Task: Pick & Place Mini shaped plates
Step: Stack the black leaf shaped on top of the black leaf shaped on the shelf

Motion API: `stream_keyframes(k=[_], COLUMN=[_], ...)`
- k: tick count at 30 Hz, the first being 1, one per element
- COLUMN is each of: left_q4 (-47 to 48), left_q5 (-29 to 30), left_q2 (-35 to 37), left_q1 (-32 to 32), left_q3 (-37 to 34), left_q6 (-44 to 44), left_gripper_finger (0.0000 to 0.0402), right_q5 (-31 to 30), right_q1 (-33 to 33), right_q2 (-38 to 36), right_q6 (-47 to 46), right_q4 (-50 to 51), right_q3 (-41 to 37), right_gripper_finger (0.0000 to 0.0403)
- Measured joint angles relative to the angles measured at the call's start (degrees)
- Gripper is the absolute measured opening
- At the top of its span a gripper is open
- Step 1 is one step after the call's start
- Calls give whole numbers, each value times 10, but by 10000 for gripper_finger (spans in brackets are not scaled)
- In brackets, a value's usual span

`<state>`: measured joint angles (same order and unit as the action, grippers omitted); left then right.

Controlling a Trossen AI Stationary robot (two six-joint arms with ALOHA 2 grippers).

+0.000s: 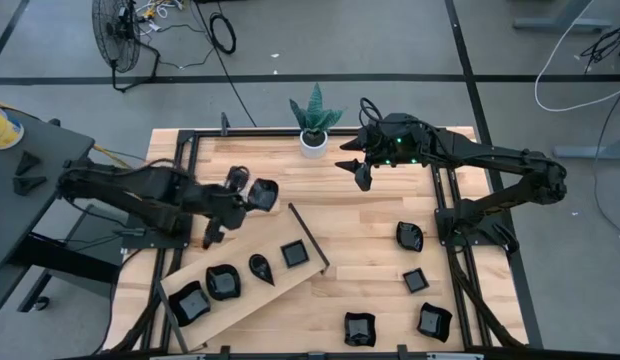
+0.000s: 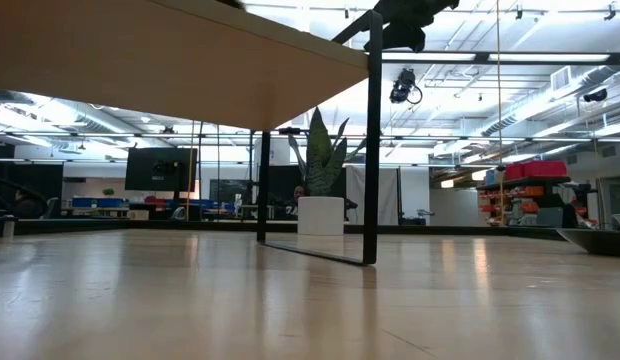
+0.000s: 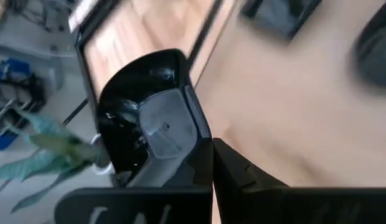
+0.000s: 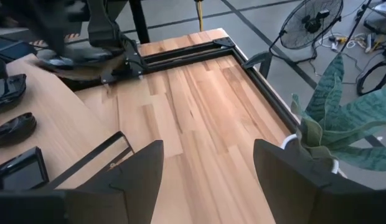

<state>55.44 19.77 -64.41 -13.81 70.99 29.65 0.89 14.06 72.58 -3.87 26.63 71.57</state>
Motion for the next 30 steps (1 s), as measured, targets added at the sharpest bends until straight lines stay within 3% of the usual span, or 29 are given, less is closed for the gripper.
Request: stream_keyframes(k=[6,15,22,30], left_q4=[90,147,148,180], left_q5=[-17,-45,-119,-124], left_q2=[-4,-4,-5,-55], left_q1=[-71,-199,-276,-315], left_q3=[92,160,179,177], left_q6=[-71,-292,-426,-491], left_gripper_finger=[0,0,0,0], right_q5=[-4,-19,-19,-19], right_q1=[0,0,0,0], right_q2=[0,0,0,0], right_q6=[-4,-4,-4,-4], right_q4=[0,0,0,0], right_q3=[0,0,0,0], right_gripper_finger=[251,251,251,251])
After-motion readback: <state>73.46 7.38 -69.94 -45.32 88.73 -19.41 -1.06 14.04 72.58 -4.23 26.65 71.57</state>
